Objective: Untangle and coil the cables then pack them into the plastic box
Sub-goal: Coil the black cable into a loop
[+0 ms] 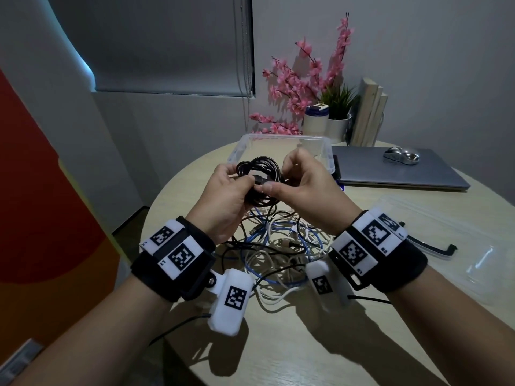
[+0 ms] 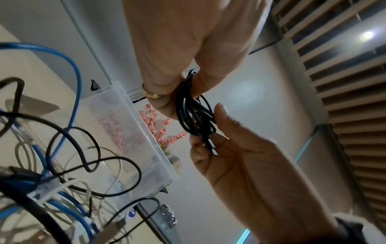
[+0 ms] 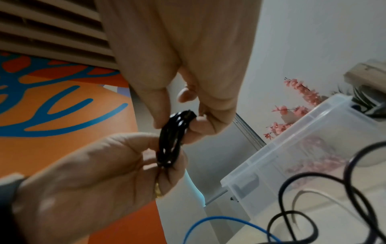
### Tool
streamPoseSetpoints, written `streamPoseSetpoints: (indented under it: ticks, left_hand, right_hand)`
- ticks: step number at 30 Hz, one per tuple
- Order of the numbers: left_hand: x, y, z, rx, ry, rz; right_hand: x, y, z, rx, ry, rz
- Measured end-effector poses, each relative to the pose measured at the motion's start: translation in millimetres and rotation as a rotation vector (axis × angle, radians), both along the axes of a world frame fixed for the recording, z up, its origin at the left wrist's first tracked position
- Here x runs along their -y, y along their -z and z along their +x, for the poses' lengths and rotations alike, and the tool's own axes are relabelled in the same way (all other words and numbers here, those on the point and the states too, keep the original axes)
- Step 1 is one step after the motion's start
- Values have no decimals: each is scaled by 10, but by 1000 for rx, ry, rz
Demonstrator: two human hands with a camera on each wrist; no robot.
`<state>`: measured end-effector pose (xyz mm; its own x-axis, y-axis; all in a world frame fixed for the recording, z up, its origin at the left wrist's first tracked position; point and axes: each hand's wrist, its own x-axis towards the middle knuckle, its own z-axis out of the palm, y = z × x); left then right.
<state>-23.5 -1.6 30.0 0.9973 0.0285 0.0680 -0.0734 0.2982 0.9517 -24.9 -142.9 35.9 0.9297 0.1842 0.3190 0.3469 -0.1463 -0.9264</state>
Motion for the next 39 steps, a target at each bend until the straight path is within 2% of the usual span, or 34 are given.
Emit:
streamPoseSetpoints:
  ticks: [5,9,11,13,17,21,24,27,31,35,39]
  left_hand:
    - [15,48,-15,70,-56,274]
    - [22,118,-32,80,-44,459]
    - [46,126,-75,71,27,538]
    - [56,153,-81,76,92,610]
    - [40,181,-70,88,140,683]
    - [38,227,-32,111,199,670]
    - [30,234,-9,115,252,651]
    - [19,200,-52,88,325,542]
    - [60,197,-58,126,231,375]
    - [70,233,-29,147,169,299]
    - [74,242,-9,179,172,273]
  right_hand:
    - [-18,27,50,-119,-9,-111]
    - [-45,73,66,-70,24,-204]
    - [-37,62,62,-76,22,-166]
    - [-33,41,45,-136,-3,-48]
    - [-41,20,16,-216,-59,48]
    - [-65,16,-23,-236,-92,98]
    - [-32,62,16,-151,-28,-6]
    - [21,93,77,-96,44,-92]
    - [10,86,45,-81,-3,-39]
    - [12,86,5,-78,-169,10]
    - [38,68,0,-79,-173,2]
